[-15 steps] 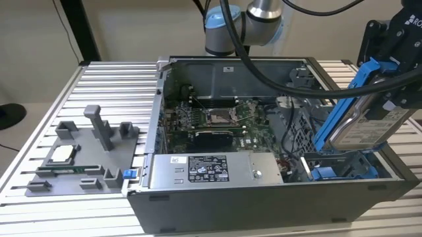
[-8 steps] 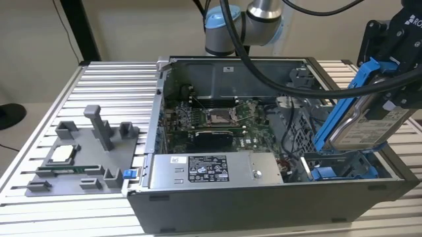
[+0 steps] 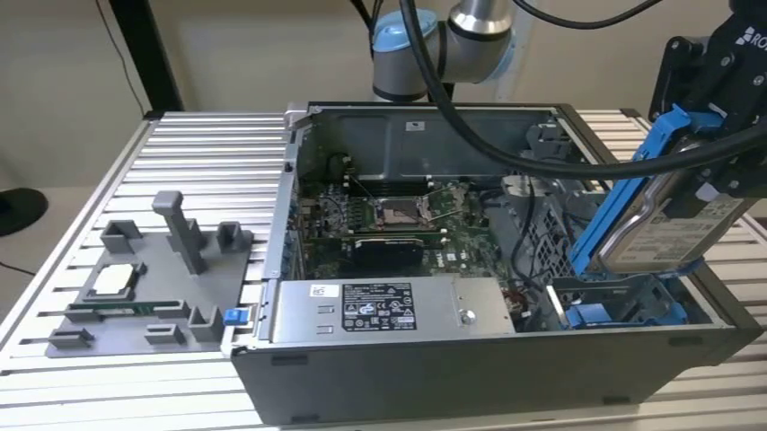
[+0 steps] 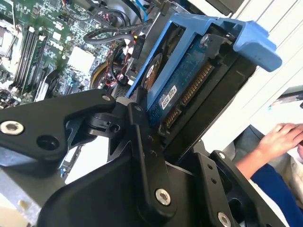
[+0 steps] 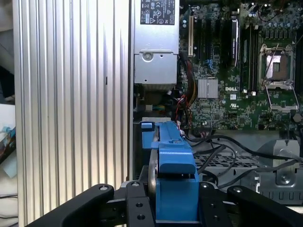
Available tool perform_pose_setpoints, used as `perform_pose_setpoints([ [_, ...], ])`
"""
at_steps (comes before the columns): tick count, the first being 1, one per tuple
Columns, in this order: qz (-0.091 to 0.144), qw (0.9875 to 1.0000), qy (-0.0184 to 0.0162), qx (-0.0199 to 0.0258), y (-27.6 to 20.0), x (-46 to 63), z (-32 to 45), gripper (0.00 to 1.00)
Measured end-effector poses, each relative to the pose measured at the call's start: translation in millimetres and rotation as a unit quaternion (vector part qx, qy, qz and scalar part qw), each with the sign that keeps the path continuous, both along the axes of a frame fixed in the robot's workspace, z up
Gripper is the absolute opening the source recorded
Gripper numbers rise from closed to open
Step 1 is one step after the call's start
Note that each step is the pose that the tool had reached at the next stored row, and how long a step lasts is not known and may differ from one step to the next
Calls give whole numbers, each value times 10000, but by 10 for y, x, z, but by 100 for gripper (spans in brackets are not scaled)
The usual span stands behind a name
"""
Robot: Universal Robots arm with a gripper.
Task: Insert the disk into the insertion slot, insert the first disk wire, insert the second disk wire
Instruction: 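Insert the disk into the insertion slot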
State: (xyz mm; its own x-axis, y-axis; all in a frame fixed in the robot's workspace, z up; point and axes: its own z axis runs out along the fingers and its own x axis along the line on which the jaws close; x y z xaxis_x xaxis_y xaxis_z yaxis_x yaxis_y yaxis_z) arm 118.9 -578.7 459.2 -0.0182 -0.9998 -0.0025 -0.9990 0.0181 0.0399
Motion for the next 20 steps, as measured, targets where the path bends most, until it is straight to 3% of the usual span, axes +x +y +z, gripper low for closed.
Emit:
perform_pose_setpoints([
  [4, 1, 10000, 0, 12, -10, 12, -28, 0],
  [20, 0, 10000, 0, 97, -21, 32, -309, 0],
])
